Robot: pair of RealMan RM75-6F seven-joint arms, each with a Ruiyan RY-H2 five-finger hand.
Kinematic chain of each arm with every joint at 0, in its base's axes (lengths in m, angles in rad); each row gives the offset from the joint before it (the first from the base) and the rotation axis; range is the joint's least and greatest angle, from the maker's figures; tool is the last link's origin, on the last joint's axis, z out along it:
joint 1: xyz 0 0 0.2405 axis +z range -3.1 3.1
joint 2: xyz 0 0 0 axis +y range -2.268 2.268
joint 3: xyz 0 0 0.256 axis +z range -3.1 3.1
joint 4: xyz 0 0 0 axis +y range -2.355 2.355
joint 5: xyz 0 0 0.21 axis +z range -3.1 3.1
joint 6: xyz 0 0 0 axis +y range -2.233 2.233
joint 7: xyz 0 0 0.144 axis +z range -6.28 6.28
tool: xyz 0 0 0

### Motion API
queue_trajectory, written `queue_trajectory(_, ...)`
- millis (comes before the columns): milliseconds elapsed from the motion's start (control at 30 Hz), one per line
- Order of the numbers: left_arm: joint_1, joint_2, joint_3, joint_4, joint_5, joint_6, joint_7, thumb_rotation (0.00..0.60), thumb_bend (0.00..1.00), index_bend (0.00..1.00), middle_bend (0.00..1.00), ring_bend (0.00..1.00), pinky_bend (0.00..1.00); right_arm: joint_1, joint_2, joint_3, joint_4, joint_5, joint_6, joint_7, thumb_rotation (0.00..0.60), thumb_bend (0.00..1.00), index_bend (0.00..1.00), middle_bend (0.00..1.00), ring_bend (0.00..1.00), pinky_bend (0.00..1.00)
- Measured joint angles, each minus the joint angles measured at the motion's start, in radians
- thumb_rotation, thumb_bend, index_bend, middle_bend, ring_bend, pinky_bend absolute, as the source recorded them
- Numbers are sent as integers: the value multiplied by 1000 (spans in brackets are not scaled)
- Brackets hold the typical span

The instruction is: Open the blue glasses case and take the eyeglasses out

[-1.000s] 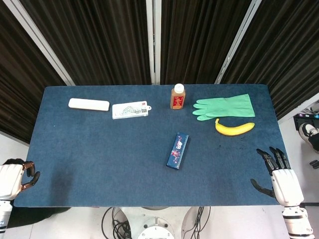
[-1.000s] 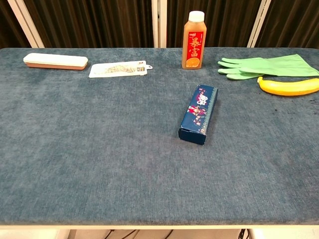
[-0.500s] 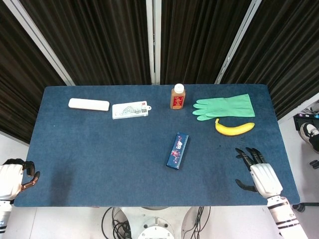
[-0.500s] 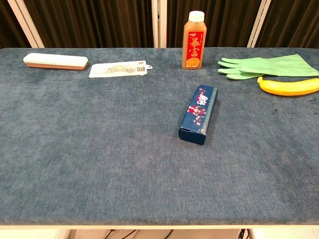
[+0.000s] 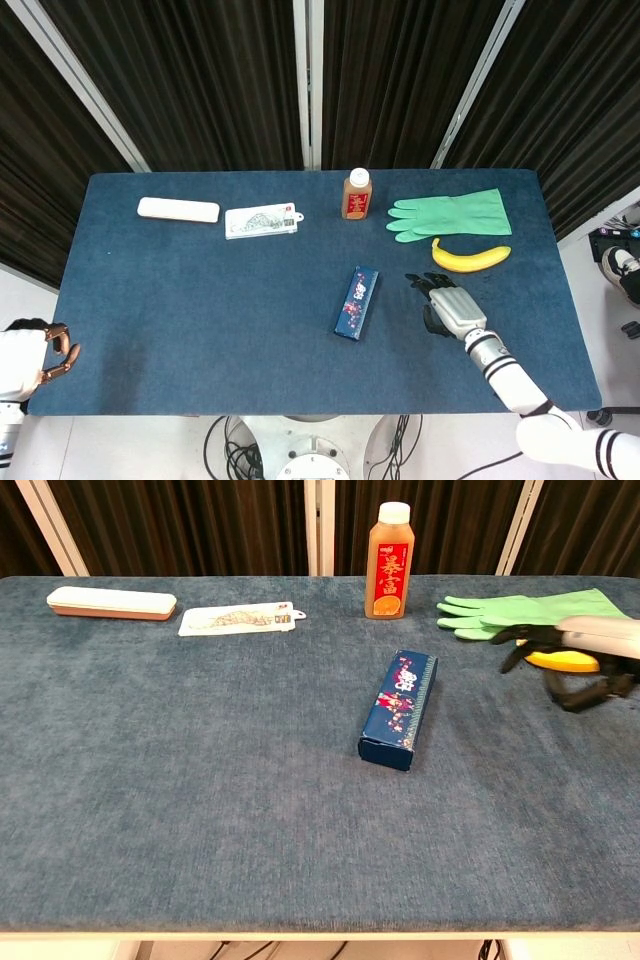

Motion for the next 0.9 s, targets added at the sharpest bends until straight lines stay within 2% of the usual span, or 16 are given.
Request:
queue_trajectory(200, 0, 1, 1, 0, 1, -1, -3, 600, 327, 709, 681, 489, 420, 84, -77, 20, 74, 71, -45, -35, 600, 778, 0, 169, 0, 0)
queue_trajectory(467, -1, 2, 1, 1, 1, -2, -6, 600, 328, 708, 681, 489, 420, 193, -161, 41, 115, 115, -86, -71, 600, 778, 0, 169, 0, 0)
queue_trajectory(733, -2, 3, 1, 2, 1, -5, -10, 600, 328, 709, 681, 489, 420, 299, -220, 44, 120, 151, -111, -134, 600, 778, 0, 170, 0, 0)
queue_trajectory(900, -2, 4, 2, 3, 2, -6, -15, 600, 328, 708, 681, 489, 420, 338, -234, 19, 90, 164, -115, -172, 600, 758, 0, 174, 0, 0)
